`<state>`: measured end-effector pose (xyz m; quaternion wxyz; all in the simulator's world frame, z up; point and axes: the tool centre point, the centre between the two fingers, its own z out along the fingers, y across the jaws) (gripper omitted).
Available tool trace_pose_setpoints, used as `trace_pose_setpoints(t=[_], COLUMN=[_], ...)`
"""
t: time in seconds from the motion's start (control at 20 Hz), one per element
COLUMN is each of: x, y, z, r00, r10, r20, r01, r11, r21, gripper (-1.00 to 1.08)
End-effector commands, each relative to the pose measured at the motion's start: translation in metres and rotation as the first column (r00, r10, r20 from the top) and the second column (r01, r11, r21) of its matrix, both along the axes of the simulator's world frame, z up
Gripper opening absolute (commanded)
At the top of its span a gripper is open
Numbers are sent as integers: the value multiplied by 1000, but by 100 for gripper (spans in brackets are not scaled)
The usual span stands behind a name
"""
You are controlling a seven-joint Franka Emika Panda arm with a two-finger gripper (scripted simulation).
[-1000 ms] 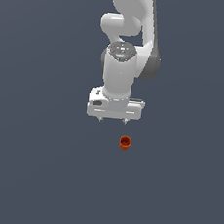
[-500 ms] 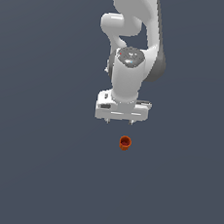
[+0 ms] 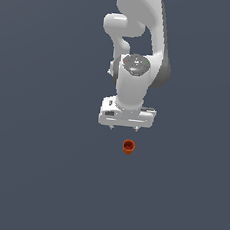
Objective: Pick up the object and move it to a goal position.
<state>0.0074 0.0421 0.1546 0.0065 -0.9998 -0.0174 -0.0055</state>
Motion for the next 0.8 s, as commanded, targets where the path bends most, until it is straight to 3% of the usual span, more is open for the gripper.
trace_pose_setpoints(t=[0.0,0.75], x=[5,29], y=[5,35], z=[-9,-66], r00=[1000,998], r10=[-7,-55], r20=[-2,-11], r01=[7,55], r11=[1000,998], r21=[-1,-13], gripper=[100,100])
